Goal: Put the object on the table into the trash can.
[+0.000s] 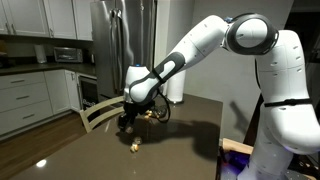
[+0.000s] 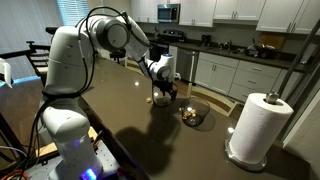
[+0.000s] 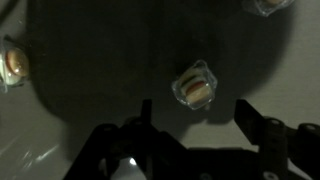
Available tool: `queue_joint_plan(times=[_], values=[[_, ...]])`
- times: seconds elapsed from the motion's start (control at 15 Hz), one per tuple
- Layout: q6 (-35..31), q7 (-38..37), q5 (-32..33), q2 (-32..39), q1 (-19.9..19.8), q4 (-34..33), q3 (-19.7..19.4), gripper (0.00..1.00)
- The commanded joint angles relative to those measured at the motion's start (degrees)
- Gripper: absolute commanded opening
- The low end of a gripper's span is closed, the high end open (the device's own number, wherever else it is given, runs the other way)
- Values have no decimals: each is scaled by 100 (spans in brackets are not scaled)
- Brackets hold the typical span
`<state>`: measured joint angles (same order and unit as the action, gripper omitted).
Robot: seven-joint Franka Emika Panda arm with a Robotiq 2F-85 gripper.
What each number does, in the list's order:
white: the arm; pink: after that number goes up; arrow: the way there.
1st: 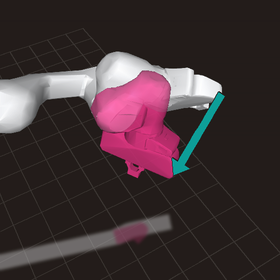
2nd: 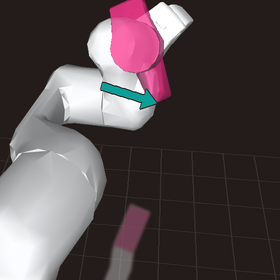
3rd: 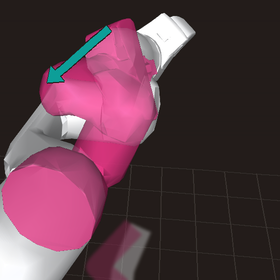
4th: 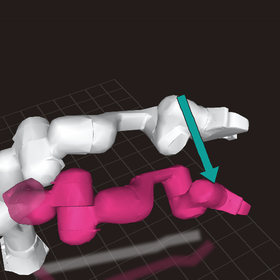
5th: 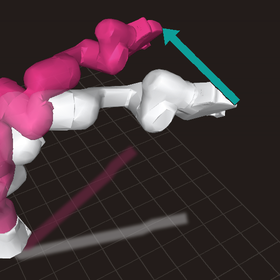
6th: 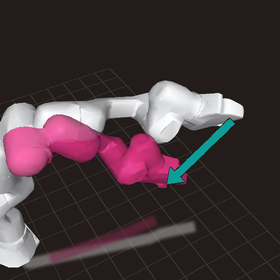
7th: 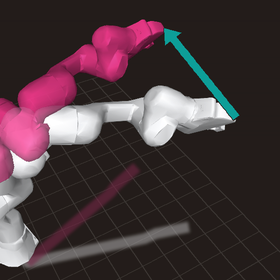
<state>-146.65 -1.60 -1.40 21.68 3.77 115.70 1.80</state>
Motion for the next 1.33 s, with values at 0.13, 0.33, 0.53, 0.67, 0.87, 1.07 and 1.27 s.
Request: queue_joint_plan(times=[0.13, 0.33, 0.53, 0.67, 0.87, 1.07, 1.27], values=[[649, -42, 3, 144, -55, -293, -27, 100], [871, -32, -15, 260, -73, -403, -39, 100], [884, -21, -20, 340, -85, -459, -39, 72], [871, -15, -24, 372, -93, -480, -35, 60], [888, -31, -16, 359, -88, -491, -39, 39], [948, -85, 40, 235, -49, -455, -60, 20], [1114, -159, 94, -71, -10, -345, -89, 9]])
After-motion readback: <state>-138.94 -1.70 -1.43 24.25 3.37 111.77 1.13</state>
